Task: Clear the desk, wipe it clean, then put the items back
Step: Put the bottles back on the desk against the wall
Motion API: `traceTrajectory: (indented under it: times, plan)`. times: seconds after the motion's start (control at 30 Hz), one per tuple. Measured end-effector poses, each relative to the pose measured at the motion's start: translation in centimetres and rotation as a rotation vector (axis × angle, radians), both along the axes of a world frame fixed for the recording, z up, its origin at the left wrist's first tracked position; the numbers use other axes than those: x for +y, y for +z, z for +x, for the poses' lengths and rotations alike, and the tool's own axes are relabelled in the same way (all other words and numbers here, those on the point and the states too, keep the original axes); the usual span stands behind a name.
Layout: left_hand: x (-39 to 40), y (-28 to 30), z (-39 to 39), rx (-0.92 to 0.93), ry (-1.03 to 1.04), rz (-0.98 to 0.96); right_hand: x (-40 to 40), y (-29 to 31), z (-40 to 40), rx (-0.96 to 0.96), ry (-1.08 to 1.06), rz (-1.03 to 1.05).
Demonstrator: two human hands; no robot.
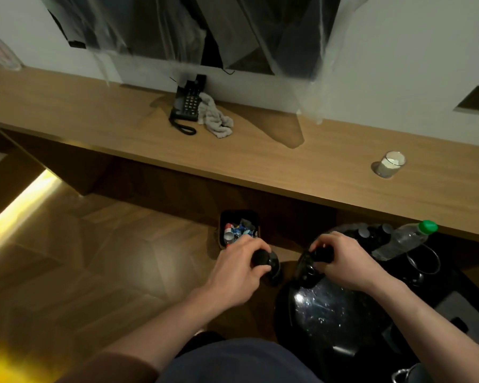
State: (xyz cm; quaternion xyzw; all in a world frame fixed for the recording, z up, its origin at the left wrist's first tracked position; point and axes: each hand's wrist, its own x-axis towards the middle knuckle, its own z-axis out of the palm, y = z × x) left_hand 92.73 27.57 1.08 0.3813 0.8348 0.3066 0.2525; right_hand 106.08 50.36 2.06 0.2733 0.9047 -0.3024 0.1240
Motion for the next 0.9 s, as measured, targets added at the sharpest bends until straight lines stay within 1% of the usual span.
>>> traceTrajectory:
  times: [0.17,0.27,0.47,0.57,0.7,0.83,0.9]
  plan:
    - [-6.1,3.8,-4.6,0.072,0.115,0.003,-5.5,3.4,-6.2,0.053,0.088,-0.113]
    - [-10.3,5.8,-7.5,0.141,0.194,0.038,-9.3,5.2,-10.7,0.070,0.175,-0.103]
    - [-19.9,9.4,-15.2,0.233,0.351,0.085,-17.2,9.1,-21.2,0.186,0.324,-0.102]
    - [-23.3,10.3,-18.2,0.318,0.400,0.054,-20.4,10.0,-24.8,0.227,0.361,-0.126]
    - [-28.7,10.6,-21.0,0.324,0.496,0.048,-25.3,10.3,-29.0,0.275,0.411,-0.154]
    - [-32.7,11.6,-23.8,0.338,0.608,0.076,-28.7,11.9,-33.7,0.290,0.472,-0.213]
    - [-34.3,12.0,-25.2,0.357,0.669,0.088,-30.1,12.4,-36.0,0.324,0.525,-0.196]
